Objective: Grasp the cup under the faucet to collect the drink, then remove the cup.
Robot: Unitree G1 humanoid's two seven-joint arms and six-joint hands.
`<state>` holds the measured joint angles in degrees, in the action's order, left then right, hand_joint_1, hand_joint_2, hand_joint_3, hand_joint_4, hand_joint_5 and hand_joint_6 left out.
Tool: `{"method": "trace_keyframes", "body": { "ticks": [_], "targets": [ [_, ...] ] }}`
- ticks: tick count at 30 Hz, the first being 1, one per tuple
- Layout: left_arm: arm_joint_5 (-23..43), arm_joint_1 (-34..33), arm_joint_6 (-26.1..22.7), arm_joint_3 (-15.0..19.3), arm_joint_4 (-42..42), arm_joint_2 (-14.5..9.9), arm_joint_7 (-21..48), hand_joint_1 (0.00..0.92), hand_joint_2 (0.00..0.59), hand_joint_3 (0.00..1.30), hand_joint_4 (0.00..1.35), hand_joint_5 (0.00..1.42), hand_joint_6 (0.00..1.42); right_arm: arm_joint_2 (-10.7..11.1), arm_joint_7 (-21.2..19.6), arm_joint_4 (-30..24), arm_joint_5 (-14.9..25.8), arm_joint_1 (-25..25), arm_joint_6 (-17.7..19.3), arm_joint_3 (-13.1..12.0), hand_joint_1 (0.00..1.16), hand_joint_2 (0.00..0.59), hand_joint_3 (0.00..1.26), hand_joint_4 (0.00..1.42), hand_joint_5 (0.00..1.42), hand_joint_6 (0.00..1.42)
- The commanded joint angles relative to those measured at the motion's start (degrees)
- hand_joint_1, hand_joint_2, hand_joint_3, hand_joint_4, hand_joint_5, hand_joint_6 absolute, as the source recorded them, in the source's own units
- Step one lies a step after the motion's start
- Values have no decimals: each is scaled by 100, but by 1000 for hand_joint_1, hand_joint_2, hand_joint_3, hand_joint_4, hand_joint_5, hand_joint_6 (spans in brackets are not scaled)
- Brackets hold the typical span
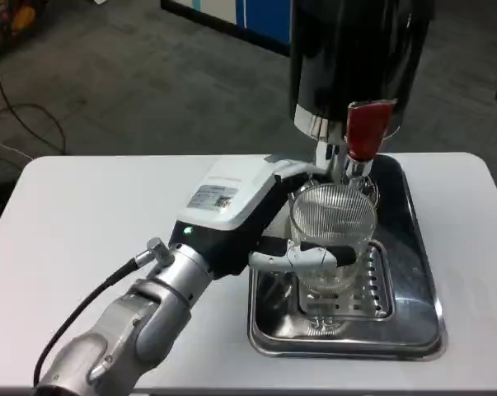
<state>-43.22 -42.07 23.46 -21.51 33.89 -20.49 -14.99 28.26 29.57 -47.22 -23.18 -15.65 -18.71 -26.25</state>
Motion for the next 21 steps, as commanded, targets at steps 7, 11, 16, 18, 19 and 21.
{"method": "trace_keyframes", "body": {
  "ticks": [7, 11, 16, 18, 19, 21],
  "targets": [
    [132, 339, -45, 189, -644, -176, 32, 151, 87, 257, 205, 352, 529, 63, -80, 41, 42, 9, -51, 102, 343, 450, 154, 44, 67, 0],
    [208, 520, -66, 301, -962, -251, 119, 149, 86, 252, 201, 352, 529, 61, -95, 44, 44, 17, -73, 141, 343, 449, 158, 49, 71, 0],
    [360, 869, -92, 491, -1467, -376, 247, 151, 94, 262, 201, 352, 529, 44, -120, 20, 44, 9, -99, 194, 339, 443, 163, 54, 74, 0],
    [395, 1019, -113, 580, -1684, -409, 285, 145, 97, 275, 209, 352, 529, 37, -132, 9, 50, 4, -108, 203, 336, 441, 175, 62, 75, 0],
    [444, 1135, -121, 652, -1846, -430, 312, 144, 97, 279, 210, 353, 529, 25, -145, -2, 56, 6, -114, 203, 336, 440, 176, 63, 75, 0],
    [541, 1346, -142, 776, -2152, -465, 361, 140, 98, 296, 229, 365, 529, 10, -165, -18, 74, 8, -124, 202, 335, 440, 176, 63, 75, 0]
  ]
}}
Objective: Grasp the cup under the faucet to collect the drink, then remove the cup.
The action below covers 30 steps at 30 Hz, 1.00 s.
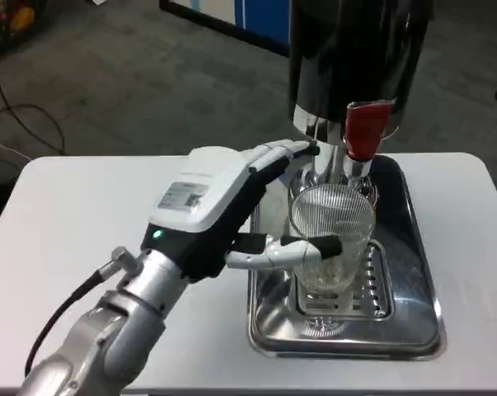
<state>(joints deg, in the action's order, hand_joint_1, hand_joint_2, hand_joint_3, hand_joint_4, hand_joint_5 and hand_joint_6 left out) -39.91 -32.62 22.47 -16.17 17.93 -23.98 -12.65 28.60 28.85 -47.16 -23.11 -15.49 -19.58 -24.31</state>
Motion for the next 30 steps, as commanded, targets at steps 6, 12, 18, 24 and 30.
{"method": "trace_keyframes", "body": {
  "ticks": [6, 12, 18, 24, 30],
  "targets": [
    [548, 1028, -40, 664, -1567, -235, 354, 128, 101, 341, 277, 383, 547, -66, -163, -76, 132, -7, -49, 30, 333, 440, 178, 75, 85, 0],
    [994, 1453, -78, 1134, -2493, -247, 640, 95, 117, 377, 345, 419, 574, -129, -214, -138, 151, -19, -103, 129, 331, 439, 178, 86, 96, 0],
    [2011, 1399, -166, 1478, -3095, -294, 1386, 59, 126, 384, 407, 460, 494, -209, -268, -191, 110, -28, -128, 350, 331, 439, 178, 86, 96, 0],
    [4404, 461, -1618, 1568, -3479, -371, 3221, 0, 126, 298, 244, 345, 385, -233, -354, -261, 43, -15, -126, 546, 331, 439, 178, 86, 96, 0],
    [5552, -491, -2964, 1600, -3702, -355, 3992, 0, 132, 252, 189, 291, 315, -265, -381, -350, 33, -63, -141, 629, 331, 439, 178, 86, 96, 0]
  ]
}}
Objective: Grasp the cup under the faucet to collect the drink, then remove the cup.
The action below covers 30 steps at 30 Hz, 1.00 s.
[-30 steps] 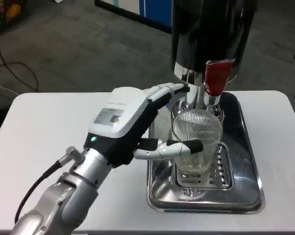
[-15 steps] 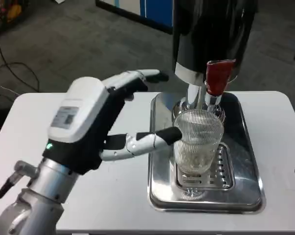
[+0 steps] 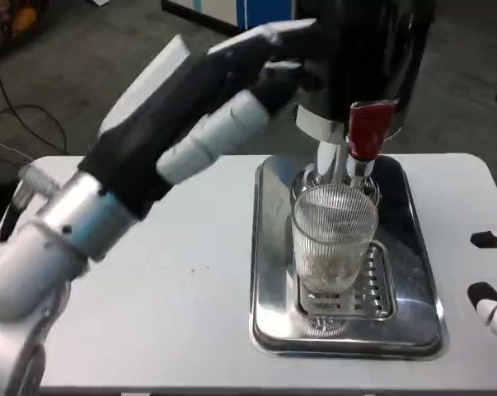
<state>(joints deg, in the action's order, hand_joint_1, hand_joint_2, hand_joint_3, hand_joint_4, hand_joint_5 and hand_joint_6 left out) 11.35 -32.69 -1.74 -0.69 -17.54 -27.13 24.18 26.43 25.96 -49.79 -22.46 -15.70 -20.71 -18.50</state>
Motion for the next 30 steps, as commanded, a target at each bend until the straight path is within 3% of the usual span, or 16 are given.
{"method": "trace_keyframes", "body": {
  "ticks": [1, 5, 15, 30],
  "targets": [
    [517, -620, -688, 50, -129, -14, 372, 0, 133, 244, 181, 282, 304, -50, -87, -96, -25, -52, -34, 49, 331, 439, 178, 86, 96, 0],
    [755, -1172, -1091, 11, 141, 170, 488, 0, 130, 227, 155, 253, 276, -71, -85, -134, 9, -82, -29, 24, 331, 439, 178, 86, 96, 0],
    [772, -1826, -1458, -111, 1091, 557, 729, 0, 127, 209, 127, 231, 251, -116, -71, -223, 118, -190, 13, -112, 331, 439, 175, 86, 96, 0],
    [376, -1895, -1219, -400, 2190, 787, 1250, 0, 127, 200, 123, 226, 244, -147, -82, -275, 280, -337, 53, -271, 330, 439, 170, 86, 97, 0]
  ]
}}
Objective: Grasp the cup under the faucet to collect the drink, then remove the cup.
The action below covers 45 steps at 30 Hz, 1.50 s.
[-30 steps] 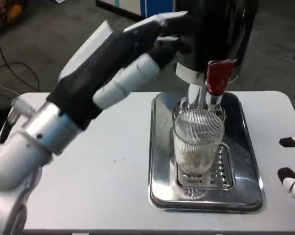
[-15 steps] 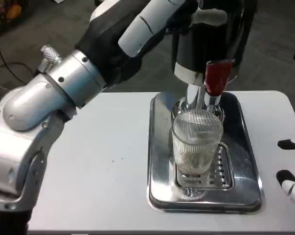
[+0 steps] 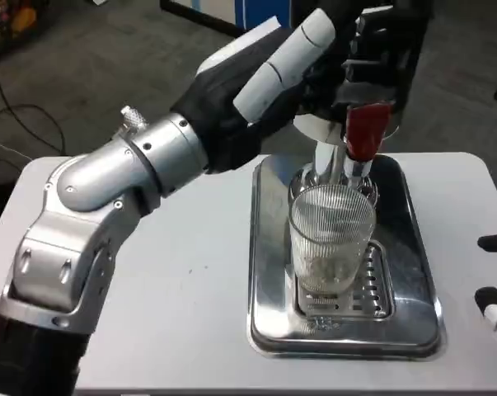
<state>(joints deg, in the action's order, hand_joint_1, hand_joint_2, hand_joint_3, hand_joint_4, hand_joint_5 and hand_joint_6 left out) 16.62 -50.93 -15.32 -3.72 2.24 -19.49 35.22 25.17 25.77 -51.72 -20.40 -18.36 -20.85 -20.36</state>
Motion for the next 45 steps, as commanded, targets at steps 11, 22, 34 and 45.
{"method": "trace_keyframes", "body": {
  "ticks": [11, 22, 34, 45],
  "targets": [
    [-472, -115, 385, -281, 736, 85, 497, 0, 127, 199, 123, 217, 238, -25, -74, -97, 207, -155, 99, -200, 330, 439, 170, 86, 97, 0],
    [-1138, -78, 957, -638, 938, -107, 712, 0, 127, 199, 119, 215, 212, -40, -72, -91, 286, -168, 61, -244, 330, 439, 170, 86, 97, 0],
    [-1816, -48, 1645, -870, 1070, -400, 727, 0, 127, 167, 62, 164, 177, -17, -46, -89, 277, -65, -96, -125, 330, 439, 170, 86, 97, 0],
    [-2118, -92, 2061, -1054, 1261, -534, 743, 0, 122, 144, 33, 126, 160, 4, -27, -74, 315, 59, -274, -74, 330, 439, 170, 86, 97, 0]
  ]
}}
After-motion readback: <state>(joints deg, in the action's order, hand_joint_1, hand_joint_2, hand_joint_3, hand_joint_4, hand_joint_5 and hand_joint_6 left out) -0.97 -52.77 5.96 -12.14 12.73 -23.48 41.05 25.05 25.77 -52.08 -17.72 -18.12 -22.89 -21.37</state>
